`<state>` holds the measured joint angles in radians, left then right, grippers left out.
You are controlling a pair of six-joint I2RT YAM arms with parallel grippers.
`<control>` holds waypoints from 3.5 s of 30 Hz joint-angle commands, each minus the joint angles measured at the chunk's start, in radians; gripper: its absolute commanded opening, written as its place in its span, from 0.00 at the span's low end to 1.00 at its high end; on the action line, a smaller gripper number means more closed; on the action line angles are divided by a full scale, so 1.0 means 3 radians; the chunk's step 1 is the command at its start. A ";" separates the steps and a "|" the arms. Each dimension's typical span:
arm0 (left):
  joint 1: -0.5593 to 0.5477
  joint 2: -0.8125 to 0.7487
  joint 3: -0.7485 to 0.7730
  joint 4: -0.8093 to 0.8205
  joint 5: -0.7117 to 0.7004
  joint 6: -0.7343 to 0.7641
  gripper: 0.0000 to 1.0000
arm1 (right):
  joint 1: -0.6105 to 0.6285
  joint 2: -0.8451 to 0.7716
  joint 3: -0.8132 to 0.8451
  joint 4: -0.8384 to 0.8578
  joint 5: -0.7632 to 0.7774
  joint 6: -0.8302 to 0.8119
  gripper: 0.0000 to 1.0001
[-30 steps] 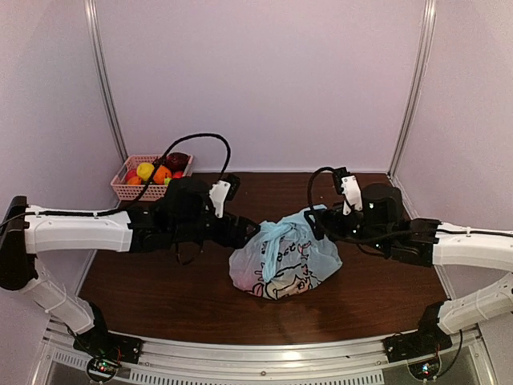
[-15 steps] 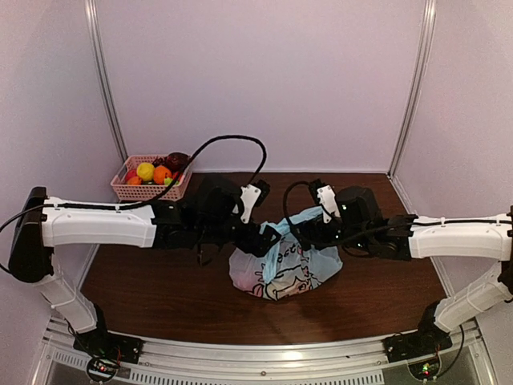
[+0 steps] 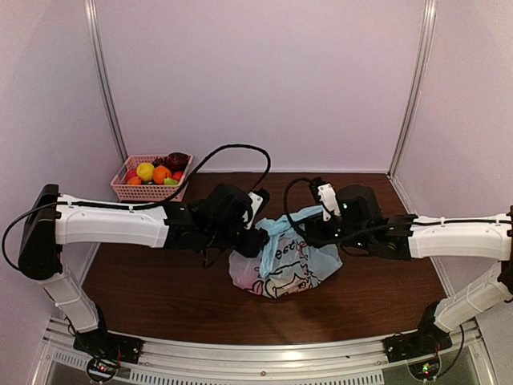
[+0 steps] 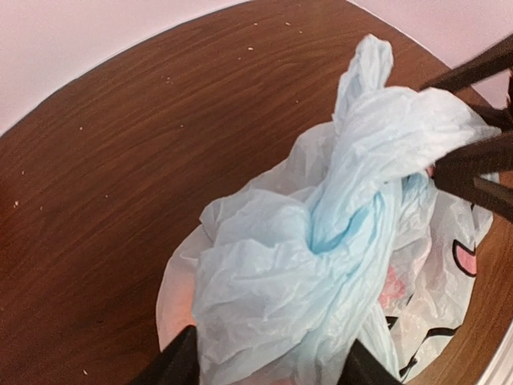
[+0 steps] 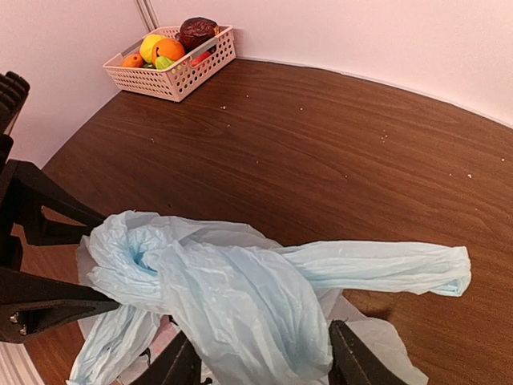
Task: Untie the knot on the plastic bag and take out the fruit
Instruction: Untie the bag handles from the takeout bag.
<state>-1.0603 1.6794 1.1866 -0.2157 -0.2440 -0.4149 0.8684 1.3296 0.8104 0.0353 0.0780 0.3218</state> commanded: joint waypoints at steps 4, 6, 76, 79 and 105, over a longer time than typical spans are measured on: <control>-0.0004 0.0022 0.0013 -0.0019 -0.0053 -0.0051 0.42 | -0.0008 0.0045 -0.0034 -0.0017 -0.0075 0.0116 0.48; -0.0002 0.0019 0.0009 -0.0009 -0.0035 -0.0075 0.37 | -0.0011 0.0048 -0.0020 -0.0047 -0.0104 0.0114 0.48; -0.0022 -0.0612 -0.0094 -0.0114 0.0458 0.0381 0.90 | -0.0060 -0.0996 -0.0331 -0.0611 -0.0034 -0.0011 0.96; -0.0039 -0.0509 -0.0041 -0.0224 0.0269 0.0391 0.90 | -0.0061 -0.0950 -0.0324 -0.0521 -0.0245 -0.0044 0.94; 0.0028 -0.0428 0.0008 -0.0194 -0.0492 0.0037 0.01 | -0.0088 -0.0696 -0.0052 -0.0505 0.0240 -0.0049 0.04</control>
<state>-1.0683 1.5822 1.1542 -0.3069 -0.3420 -0.4061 0.8547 1.1641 0.7700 -0.1089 0.0360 0.2943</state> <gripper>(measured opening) 0.020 0.048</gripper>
